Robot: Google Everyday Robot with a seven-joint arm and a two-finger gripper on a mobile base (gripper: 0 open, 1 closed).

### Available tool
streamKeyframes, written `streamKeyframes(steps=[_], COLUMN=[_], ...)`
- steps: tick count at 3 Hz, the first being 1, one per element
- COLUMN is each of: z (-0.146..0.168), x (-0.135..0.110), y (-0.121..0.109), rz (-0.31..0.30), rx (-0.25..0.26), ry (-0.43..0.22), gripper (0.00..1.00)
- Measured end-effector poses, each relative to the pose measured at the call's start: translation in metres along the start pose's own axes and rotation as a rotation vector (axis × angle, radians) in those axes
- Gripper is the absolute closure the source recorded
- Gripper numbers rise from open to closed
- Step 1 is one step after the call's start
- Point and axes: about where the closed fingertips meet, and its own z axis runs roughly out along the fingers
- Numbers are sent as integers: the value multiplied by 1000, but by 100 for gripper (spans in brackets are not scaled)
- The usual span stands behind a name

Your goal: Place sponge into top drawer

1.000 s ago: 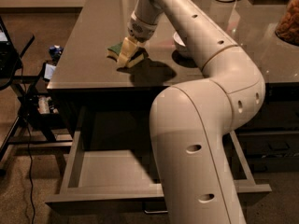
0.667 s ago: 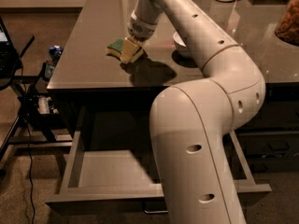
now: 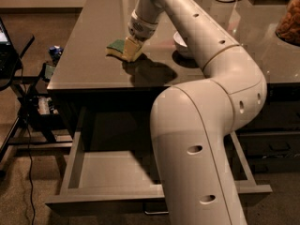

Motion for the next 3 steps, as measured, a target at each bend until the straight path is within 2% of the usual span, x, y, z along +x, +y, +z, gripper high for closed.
streamKeyframes(steps=[1, 3], z=[0, -5], x=[0, -2], y=[0, 0], rz=[0, 0], rx=[0, 0], ry=[0, 0], gripper=[100, 100])
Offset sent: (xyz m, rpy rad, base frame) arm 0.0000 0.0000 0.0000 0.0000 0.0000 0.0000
